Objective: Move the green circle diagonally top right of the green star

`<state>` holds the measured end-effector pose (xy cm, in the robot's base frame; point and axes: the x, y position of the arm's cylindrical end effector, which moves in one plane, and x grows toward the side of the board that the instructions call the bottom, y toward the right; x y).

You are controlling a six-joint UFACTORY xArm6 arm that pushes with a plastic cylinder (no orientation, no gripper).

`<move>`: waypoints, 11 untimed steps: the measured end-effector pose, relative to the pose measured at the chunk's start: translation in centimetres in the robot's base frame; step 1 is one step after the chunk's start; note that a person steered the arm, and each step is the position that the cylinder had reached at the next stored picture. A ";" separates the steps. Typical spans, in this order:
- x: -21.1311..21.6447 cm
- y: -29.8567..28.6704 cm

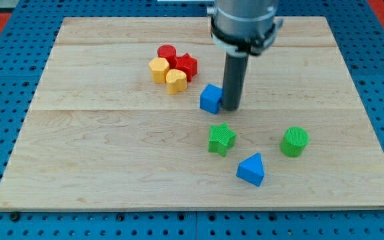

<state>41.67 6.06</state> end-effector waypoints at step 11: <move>7.3 11.7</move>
